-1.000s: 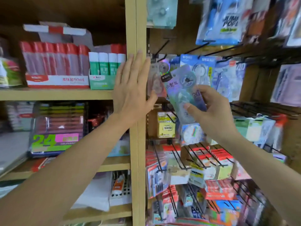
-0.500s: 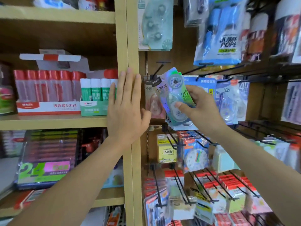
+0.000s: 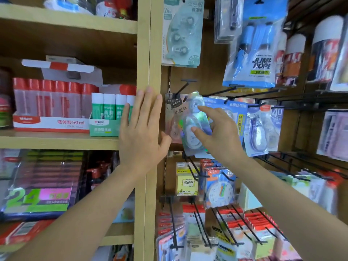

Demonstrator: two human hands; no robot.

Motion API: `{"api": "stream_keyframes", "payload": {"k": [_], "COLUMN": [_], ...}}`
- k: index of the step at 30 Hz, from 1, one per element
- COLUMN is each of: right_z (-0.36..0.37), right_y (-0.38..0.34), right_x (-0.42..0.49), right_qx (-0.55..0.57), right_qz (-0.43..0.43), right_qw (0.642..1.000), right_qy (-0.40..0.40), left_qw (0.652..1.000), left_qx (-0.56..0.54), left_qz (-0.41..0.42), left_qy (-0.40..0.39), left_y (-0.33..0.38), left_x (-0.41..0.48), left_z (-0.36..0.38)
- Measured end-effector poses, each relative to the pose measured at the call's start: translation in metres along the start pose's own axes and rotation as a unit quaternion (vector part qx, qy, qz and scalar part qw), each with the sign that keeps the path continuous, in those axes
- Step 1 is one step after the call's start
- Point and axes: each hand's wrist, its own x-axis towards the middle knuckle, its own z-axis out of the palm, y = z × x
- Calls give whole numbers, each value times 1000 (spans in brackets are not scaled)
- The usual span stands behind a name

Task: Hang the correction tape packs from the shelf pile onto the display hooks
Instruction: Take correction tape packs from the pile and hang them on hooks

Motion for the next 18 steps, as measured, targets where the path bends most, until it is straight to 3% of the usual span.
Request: {"api": "stream_keyframes", "payload": {"k": [3, 7, 12, 18], "right_z": [1, 1, 9, 23], "right_y": [-1, -5, -7, 1], "right_x": [-6, -8, 7, 26], "right_qx": [-110, -344, -415, -454], "right_qz": [-49, -187, -219, -238], "right_qw": [992, 920, 875, 846], "right_qy": [-26, -32, -122, -150], "left_qw": [1000, 999, 996, 994], "left_qx": [-12, -41, -76, -93], "left_qz": [-8, -7, -3, -2], "left_qy": [-1, 22, 48, 52], "left_y": [1, -2, -4, -6], "left_x": [-2, -7, -11, -14], "left_z": [1, 3, 5, 7]}}
